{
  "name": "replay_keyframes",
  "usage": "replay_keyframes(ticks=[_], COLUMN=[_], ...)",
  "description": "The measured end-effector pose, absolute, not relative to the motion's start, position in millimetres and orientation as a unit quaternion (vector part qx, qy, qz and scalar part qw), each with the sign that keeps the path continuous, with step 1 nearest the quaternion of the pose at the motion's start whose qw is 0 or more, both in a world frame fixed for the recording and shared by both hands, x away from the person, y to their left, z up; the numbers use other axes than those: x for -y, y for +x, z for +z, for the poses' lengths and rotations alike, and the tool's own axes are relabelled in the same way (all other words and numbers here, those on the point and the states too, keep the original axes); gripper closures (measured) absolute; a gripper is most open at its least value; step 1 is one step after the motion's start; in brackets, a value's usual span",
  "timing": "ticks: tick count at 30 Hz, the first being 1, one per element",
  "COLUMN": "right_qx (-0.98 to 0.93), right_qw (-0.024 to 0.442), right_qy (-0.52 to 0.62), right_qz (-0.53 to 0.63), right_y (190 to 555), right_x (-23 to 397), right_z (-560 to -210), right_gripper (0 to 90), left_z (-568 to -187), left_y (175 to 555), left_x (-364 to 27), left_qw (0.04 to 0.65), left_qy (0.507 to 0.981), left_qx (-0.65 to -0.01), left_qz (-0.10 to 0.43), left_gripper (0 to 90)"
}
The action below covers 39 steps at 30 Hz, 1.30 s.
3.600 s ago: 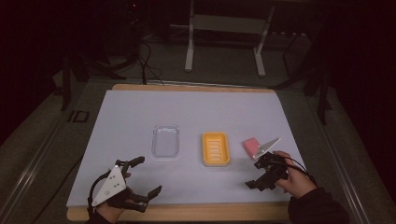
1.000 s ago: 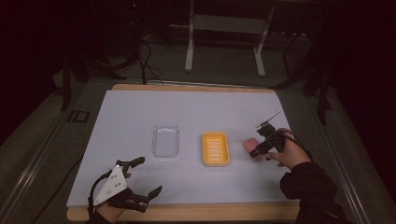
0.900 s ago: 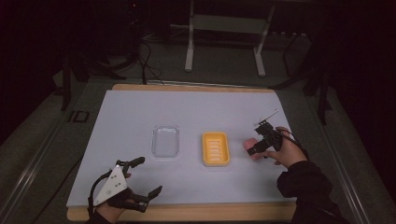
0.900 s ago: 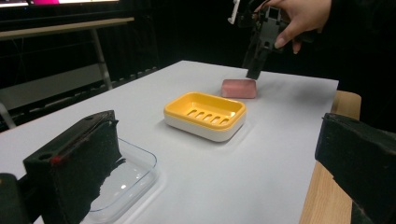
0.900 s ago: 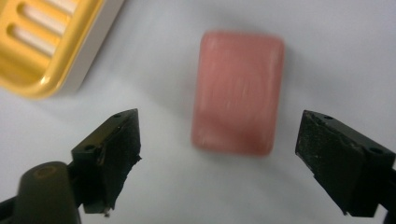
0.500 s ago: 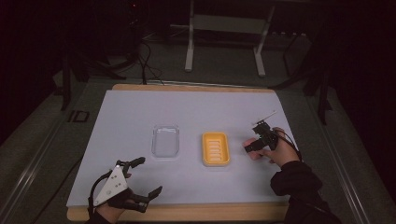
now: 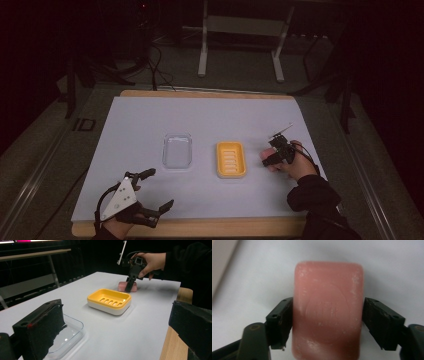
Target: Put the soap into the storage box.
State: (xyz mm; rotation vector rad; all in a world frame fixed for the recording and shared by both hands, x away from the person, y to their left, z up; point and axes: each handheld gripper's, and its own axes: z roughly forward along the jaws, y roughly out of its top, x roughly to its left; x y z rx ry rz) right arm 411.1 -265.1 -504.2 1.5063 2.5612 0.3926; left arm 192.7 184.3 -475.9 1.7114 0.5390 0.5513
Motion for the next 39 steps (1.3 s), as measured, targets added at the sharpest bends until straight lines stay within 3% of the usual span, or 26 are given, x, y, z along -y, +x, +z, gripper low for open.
replay_keyframes(ticks=[2,4,10,21,39], right_qx=[-0.852,-0.848,-0.824,-0.79,-0.797], right_qw=[0.079,0.08,0.11,0.079,0.12], right_qy=[0.5,0.508,0.548,0.598,0.569], right_qz=[0.129,0.129,0.092,0.11,0.167], right_y=[410,408,406,400,376], right_x=[264,262,251,254,217], right_z=[-504,-503,-499,-474,-415], right_gripper=[29.4,37.0,37.5,37.5,37.5], left_z=[-476,-476,-476,-476,-475], left_y=[193,193,193,193,192], left_x=[-184,-184,-184,-184,-184], left_qw=[0.59,0.591,0.592,0.591,0.594], left_qy=[0.736,0.735,0.735,0.735,0.732], left_qx=[-0.232,-0.232,-0.233,-0.234,-0.235], left_qz=[0.237,0.236,0.236,0.236,0.237], left_gripper=[0.6,0.6,0.6,0.6,0.6])
